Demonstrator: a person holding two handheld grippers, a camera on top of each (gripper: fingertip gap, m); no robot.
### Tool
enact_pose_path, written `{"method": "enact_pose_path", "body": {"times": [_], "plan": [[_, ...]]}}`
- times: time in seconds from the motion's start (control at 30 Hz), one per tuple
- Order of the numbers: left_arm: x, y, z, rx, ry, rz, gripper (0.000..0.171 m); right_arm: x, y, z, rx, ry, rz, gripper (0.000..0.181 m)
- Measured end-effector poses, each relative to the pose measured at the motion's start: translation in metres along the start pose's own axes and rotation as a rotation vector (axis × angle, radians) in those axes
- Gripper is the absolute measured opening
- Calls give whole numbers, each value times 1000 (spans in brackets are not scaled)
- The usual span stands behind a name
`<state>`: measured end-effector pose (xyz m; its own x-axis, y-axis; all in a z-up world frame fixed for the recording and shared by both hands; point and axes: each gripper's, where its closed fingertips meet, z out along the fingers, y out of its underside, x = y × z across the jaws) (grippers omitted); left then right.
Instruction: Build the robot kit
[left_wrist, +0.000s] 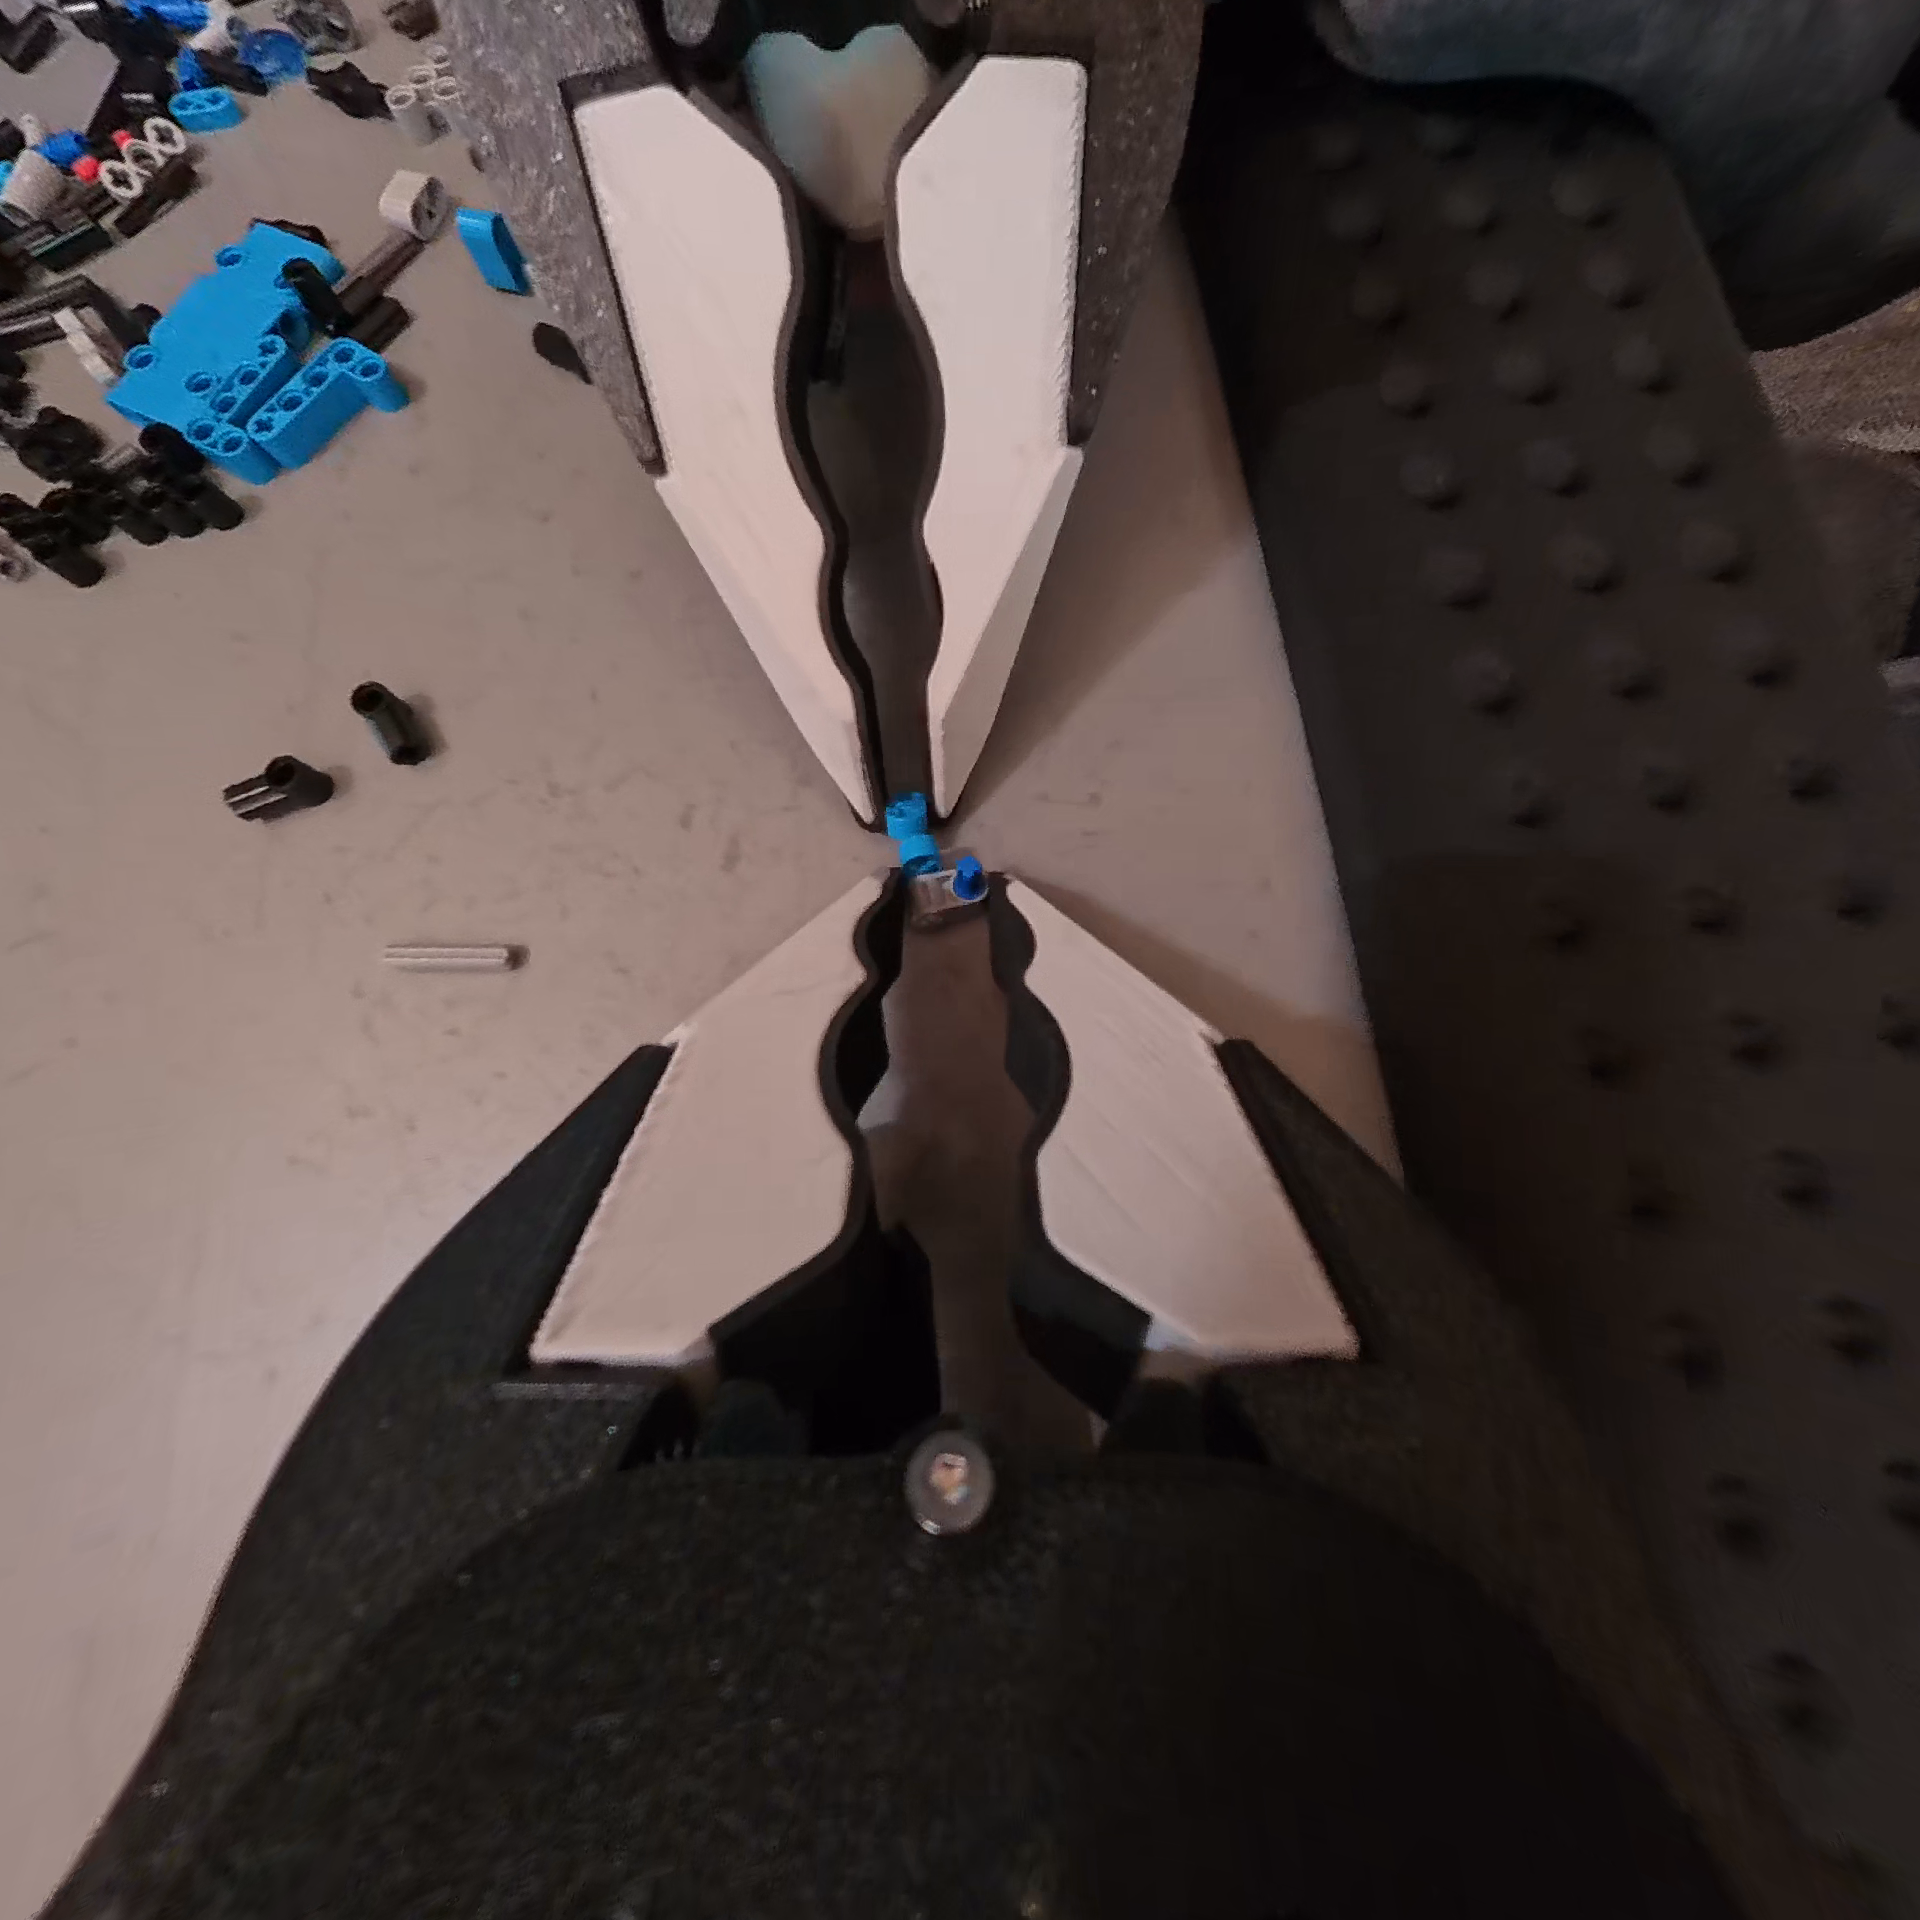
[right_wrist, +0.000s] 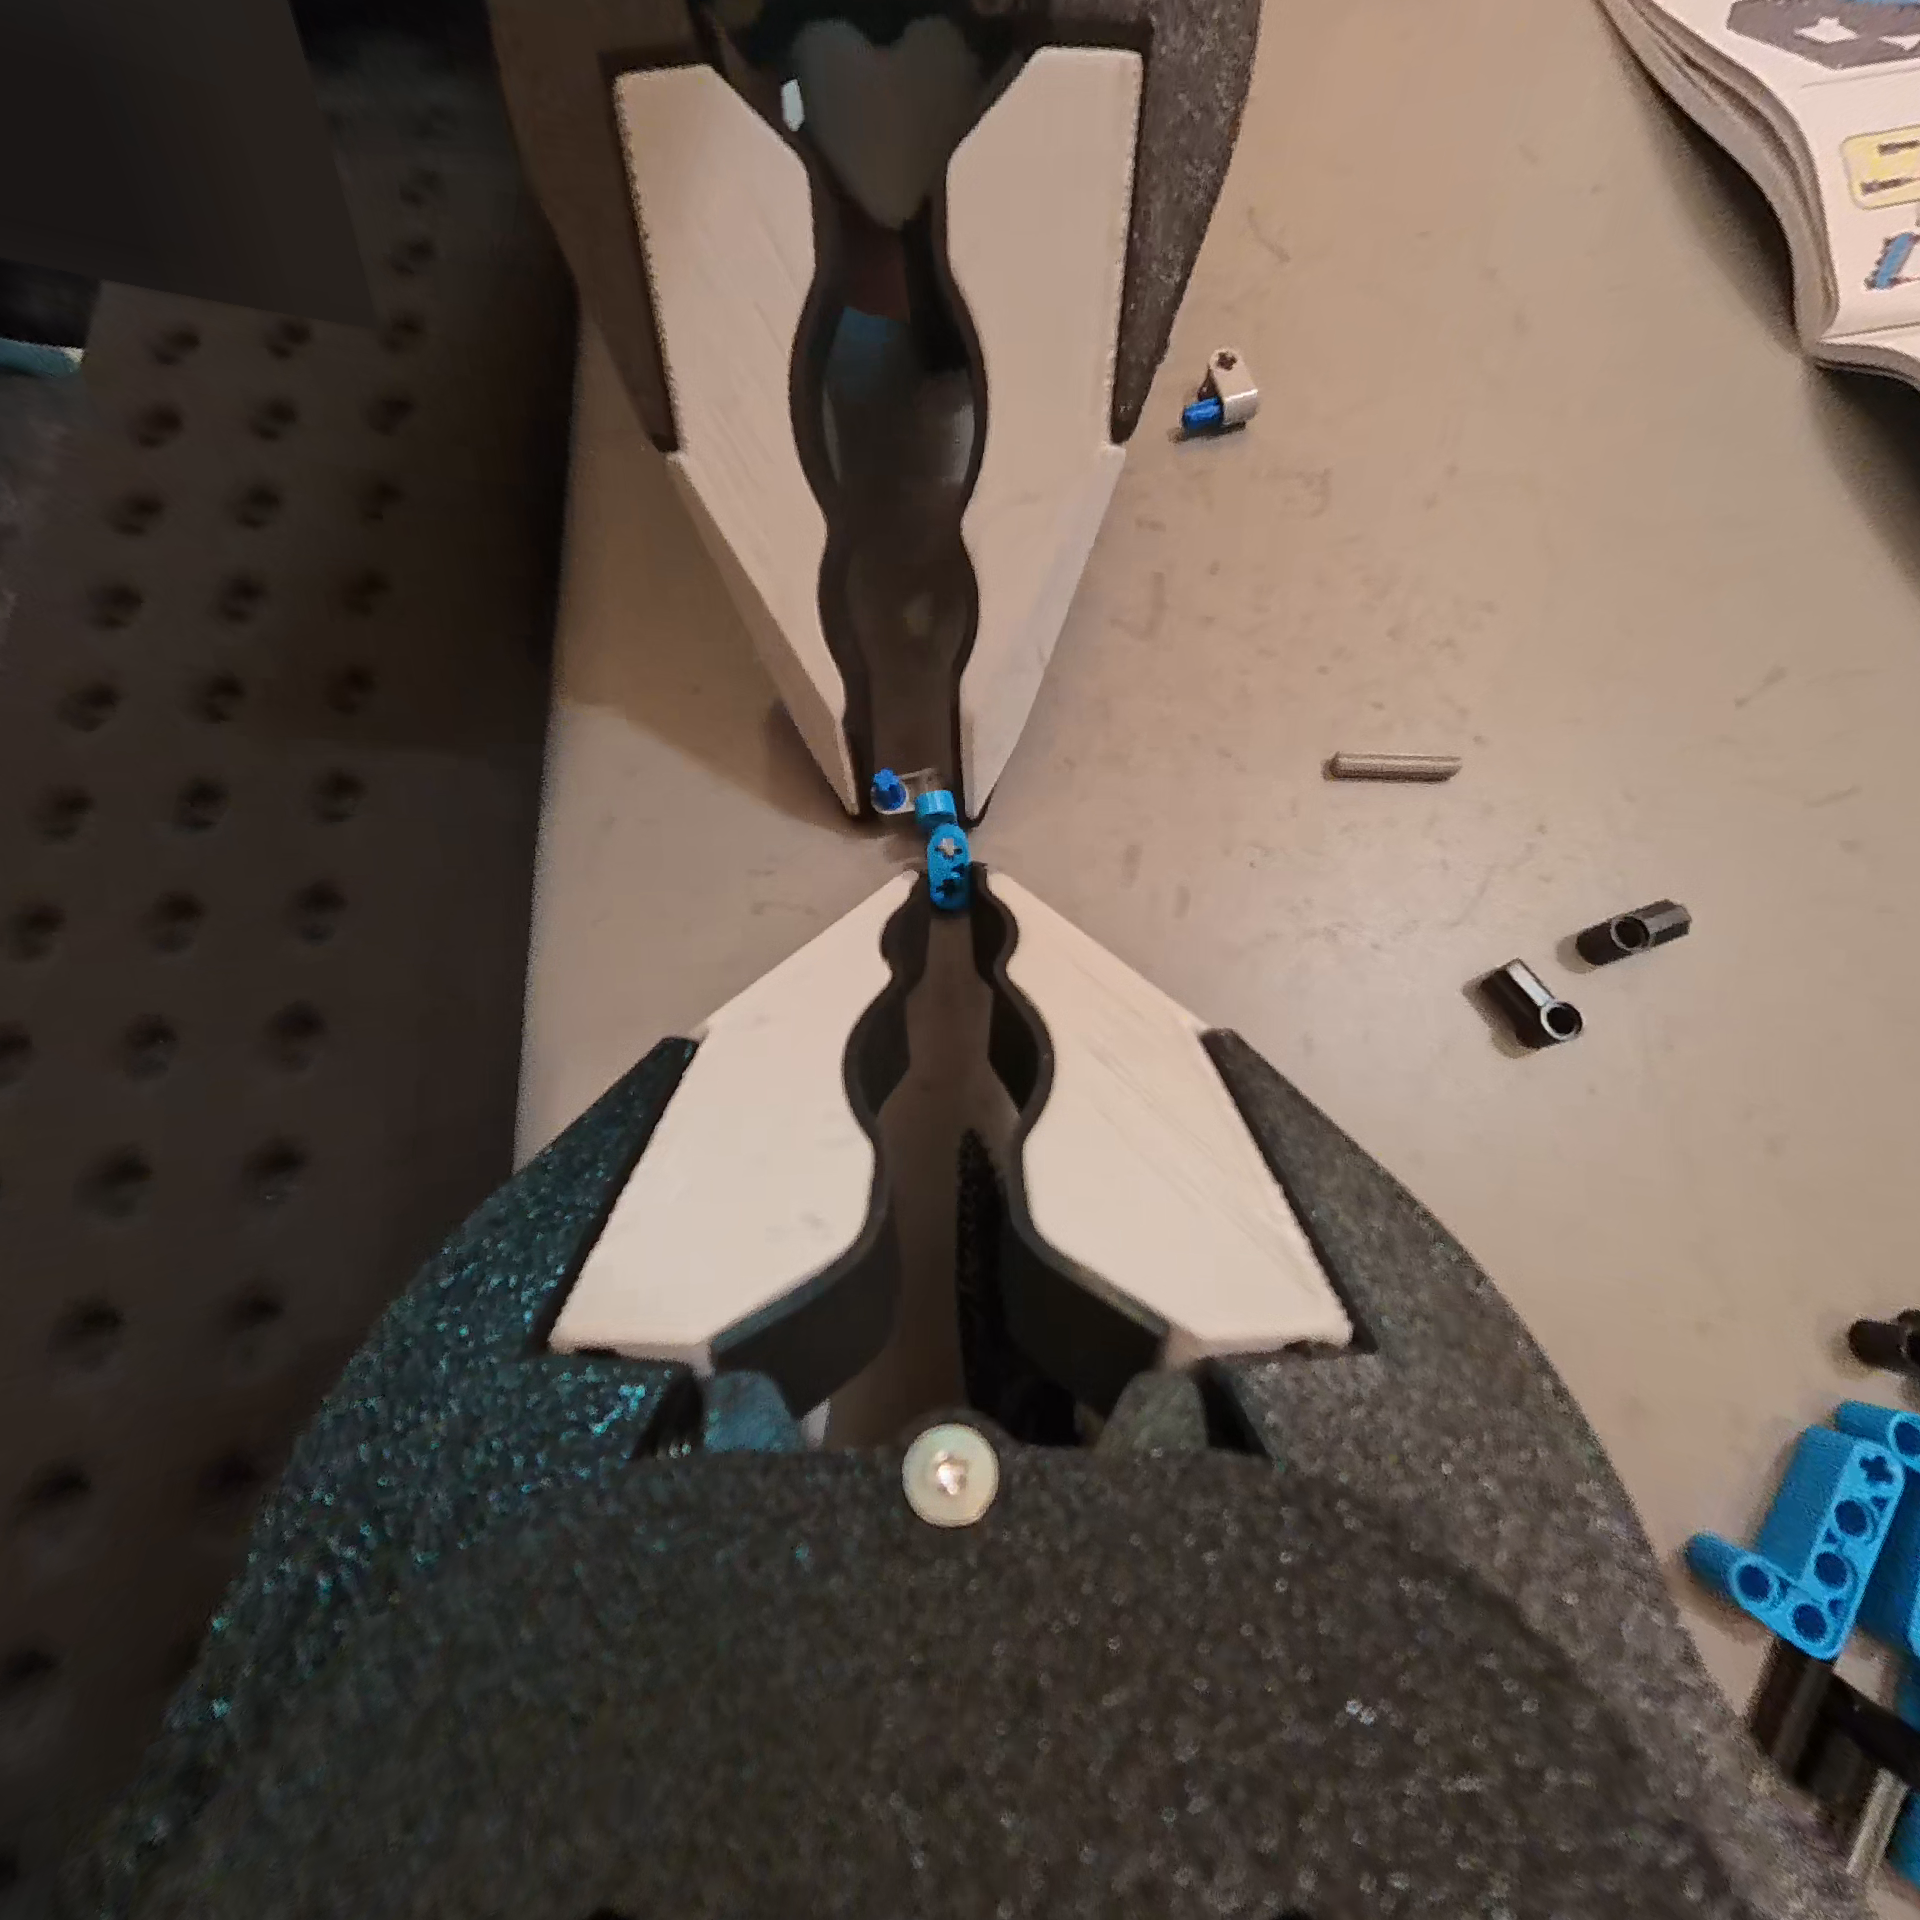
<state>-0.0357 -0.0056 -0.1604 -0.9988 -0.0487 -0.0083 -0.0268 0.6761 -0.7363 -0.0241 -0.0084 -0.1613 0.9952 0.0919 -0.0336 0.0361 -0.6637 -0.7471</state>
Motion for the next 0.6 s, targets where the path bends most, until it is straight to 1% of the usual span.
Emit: {"method": "enact_pose_path", "body": {"times": [0.2,0.6], "plan": [[0,2,-2,1,25,11,15,0,-1,2,-2,-73,33,7],[-1,2,-2,0,18,18,16,2,1,0,-6,-49,35,12]]}}
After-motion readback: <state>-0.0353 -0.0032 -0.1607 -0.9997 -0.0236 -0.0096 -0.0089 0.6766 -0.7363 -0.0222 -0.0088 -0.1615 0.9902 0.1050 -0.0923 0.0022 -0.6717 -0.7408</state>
